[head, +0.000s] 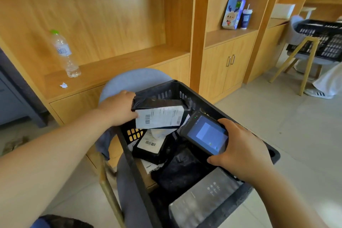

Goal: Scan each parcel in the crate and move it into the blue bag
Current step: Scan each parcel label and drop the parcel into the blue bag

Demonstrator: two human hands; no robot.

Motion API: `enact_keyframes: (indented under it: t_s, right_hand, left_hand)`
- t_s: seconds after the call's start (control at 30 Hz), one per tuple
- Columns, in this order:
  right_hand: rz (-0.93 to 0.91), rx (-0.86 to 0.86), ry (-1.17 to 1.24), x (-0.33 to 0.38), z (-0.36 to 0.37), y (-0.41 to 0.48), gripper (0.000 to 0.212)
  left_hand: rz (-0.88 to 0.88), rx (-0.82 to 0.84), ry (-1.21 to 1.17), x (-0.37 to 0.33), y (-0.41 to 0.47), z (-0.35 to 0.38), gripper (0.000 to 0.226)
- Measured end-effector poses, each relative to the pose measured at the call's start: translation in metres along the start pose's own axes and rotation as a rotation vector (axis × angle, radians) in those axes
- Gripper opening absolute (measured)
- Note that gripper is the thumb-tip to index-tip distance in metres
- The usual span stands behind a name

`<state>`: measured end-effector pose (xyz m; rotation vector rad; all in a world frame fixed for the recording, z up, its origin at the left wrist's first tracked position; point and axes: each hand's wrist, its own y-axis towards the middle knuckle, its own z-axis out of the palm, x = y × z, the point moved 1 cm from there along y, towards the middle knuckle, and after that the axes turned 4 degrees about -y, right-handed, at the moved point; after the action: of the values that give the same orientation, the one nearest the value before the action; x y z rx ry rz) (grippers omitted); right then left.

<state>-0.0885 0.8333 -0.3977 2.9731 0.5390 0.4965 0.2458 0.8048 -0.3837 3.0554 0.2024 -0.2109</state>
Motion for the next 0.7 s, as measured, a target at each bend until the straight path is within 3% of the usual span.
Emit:
enact_keyframes:
  t_s: [0.07,0.17,0.3,0.47,0.7]
  right_hand:
    - [0.007,-0.017,0.011,0.003,-0.007,-0.012,0.097]
    - [0.011,-0.028,0.017,0.008,-0.019,-0.028,0.098]
    - [0.002,-0.028,-0.001,0.016,-0.029,-0.046,0.1]
    - [-0.013,0.015,-0.038,0.024,-0.036,-0.061,0.1]
    - [-0.009,0.051,-0.087,0.026,-0.044,-0.076,0.092]
  left_hand:
    - [-0.117,-0.089,-0.204,-0.002,-0.011,-0.008,0.037]
    - [-0.32,-0.097,-0.652,-0.004,-0.031,-0.009,0.045]
    - [-0.384,-0.119,-1.099,-0.012,-0.059,0.0,0.021]
    - [-0.387,-0.166,-1.226,-0.021,-0.089,0.01,0.015]
    - [-0.393,-0.28,-1.18,-0.027,-0.114,0.016,0.037]
